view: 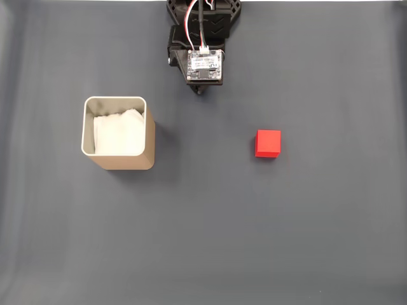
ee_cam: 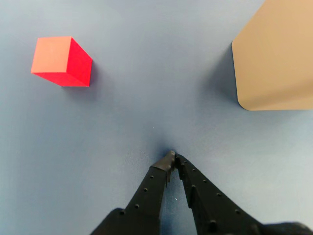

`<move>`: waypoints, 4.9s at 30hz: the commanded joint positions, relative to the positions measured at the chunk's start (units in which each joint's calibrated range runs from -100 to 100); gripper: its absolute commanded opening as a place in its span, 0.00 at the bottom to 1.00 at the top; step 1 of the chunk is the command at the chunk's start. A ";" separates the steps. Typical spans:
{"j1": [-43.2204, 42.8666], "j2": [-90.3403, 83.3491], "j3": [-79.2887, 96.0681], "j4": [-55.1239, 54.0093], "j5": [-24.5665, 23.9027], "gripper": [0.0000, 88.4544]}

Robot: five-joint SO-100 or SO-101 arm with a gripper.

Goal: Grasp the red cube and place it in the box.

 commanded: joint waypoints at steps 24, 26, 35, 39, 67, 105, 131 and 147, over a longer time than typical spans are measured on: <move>-0.34 -0.18 0.55 1.14 -0.05 0.01; -0.34 -0.18 0.55 1.14 -0.05 0.01; -0.34 -0.18 0.55 1.14 -0.05 0.01; -0.34 -0.18 0.55 1.14 -0.05 0.01; -0.06 -0.18 0.55 1.14 -0.05 0.01; -1.26 7.35 -10.48 -25.45 -5.67 0.00; -6.73 41.71 -59.98 -3.70 -6.84 0.00; -16.46 53.91 -75.48 8.52 -6.45 0.00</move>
